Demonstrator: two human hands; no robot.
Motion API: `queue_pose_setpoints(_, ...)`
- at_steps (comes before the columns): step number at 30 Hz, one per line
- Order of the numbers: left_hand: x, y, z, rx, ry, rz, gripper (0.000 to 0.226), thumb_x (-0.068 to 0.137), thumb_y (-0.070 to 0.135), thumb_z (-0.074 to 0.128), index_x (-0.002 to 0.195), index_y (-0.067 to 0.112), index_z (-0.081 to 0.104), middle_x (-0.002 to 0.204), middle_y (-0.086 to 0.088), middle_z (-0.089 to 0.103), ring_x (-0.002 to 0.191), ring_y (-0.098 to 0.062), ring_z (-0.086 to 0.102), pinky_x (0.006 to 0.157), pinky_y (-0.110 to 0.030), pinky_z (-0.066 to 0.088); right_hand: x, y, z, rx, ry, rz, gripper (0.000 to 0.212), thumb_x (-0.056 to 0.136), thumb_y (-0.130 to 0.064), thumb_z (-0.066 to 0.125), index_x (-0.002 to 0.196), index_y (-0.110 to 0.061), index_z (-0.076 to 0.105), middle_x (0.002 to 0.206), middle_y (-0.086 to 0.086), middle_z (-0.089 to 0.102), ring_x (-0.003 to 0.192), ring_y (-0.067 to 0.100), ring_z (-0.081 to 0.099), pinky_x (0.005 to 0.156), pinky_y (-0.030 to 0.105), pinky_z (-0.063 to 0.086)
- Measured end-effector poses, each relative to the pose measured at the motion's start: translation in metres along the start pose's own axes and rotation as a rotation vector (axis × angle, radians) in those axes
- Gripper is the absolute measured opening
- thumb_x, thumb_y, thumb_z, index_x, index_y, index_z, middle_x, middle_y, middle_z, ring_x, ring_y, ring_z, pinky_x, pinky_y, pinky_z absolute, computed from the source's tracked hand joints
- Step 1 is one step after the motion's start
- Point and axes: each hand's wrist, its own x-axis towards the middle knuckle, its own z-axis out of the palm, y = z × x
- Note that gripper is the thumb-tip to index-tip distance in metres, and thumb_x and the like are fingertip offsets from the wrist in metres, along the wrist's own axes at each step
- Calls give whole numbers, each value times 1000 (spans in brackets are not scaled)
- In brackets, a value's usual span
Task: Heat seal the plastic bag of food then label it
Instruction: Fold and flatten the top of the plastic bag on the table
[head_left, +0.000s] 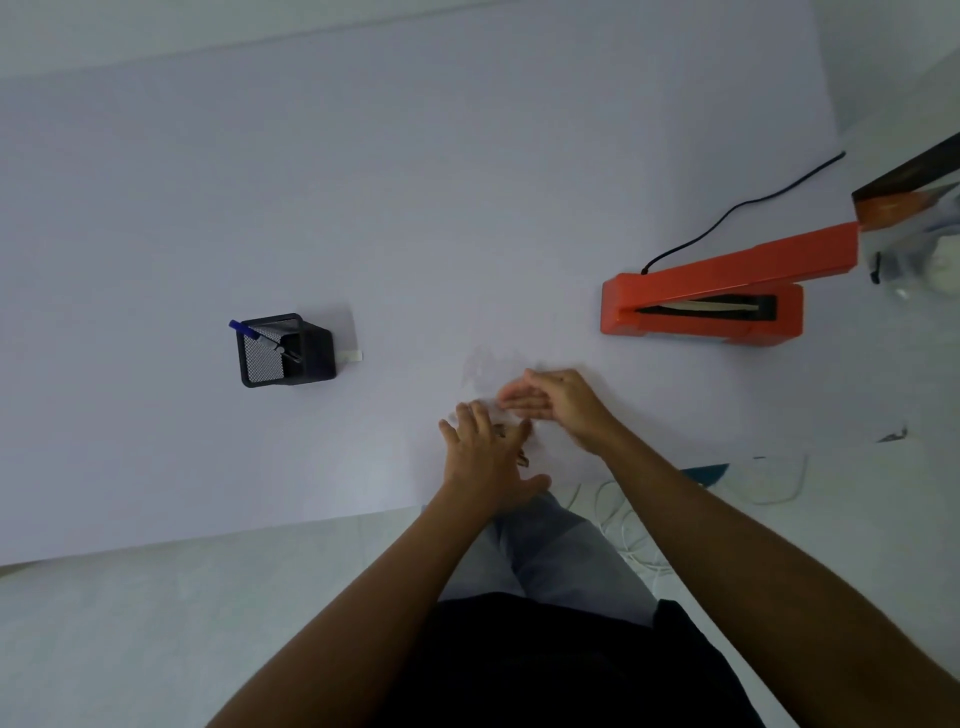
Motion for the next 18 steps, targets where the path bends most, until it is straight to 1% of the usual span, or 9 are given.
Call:
queue_pose_setpoints(3, -2, 0, -3, -6, -36, 9, 85, 78, 83, 36, 150, 41, 21, 157, -24, 12, 143, -49, 10, 112, -67, 13, 17, -11, -7, 44, 94, -36, 47, 106, -30, 37, 110, 4, 69, 105, 18, 75, 99, 28, 73, 95, 44, 55)
queue_pose_setpoints(9, 2, 1, -7, -23, -55, 1, 86, 76, 84, 37, 149, 42, 23, 158, -21, 13, 143, -49, 10, 113, -68, 11, 52, -50, -24, 65, 217, -144, 42, 105, -24, 42, 109, 9, 68, 107, 23, 72, 99, 30, 73, 91, 37, 55)
queue_pose_setpoints(11, 3, 1, -7, -15, -58, 9, 86, 76, 84, 37, 149, 42, 22, 158, -20, 13, 143, -49, 10, 113, -68, 11, 56, -53, -23, 41, 269, -178, 37, 104, -21, 44, 112, 6, 68, 109, 19, 72, 102, 28, 71, 94, 36, 53)
queue_pose_setpoints(13, 3, 1, -5, -9, -57, 14, 86, 76, 85, 36, 149, 42, 21, 158, -20, 13, 142, -49, 11, 112, -68, 12, 55, -51, -19, -44, 347, -235, 29, 101, -17, 49, 115, 0, 69, 109, 11, 72, 106, 23, 69, 98, 33, 51)
queue_pose_setpoints(15, 2, 1, -4, -3, -47, 17, 86, 75, 85, 36, 148, 42, 22, 157, -21, 16, 141, -49, 13, 112, -68, 14, 44, -47, -13, -176, 442, -282, 26, 98, -15, 53, 116, -5, 70, 112, 5, 71, 107, 16, 65, 96, 23, 49)
queue_pose_setpoints(17, 2, 1, -3, 4, -49, 24, 86, 75, 85, 36, 148, 42, 22, 156, -22, 17, 140, -49, 14, 111, -67, 17, 26, -39, -7, -256, 586, -280, 25, 97, -13, 54, 114, -6, 70, 111, 4, 71, 102, 13, 64, 84, 11, 45)
queue_pose_setpoints(18, 2, 1, -3, 5, -53, 27, 86, 75, 84, 36, 148, 42, 22, 156, -22, 17, 140, -49, 14, 111, -67, 17, 17, -33, -4, -267, 660, -247, 24, 96, -13, 53, 112, -7, 71, 109, 4, 72, 99, 13, 64, 79, 10, 44)
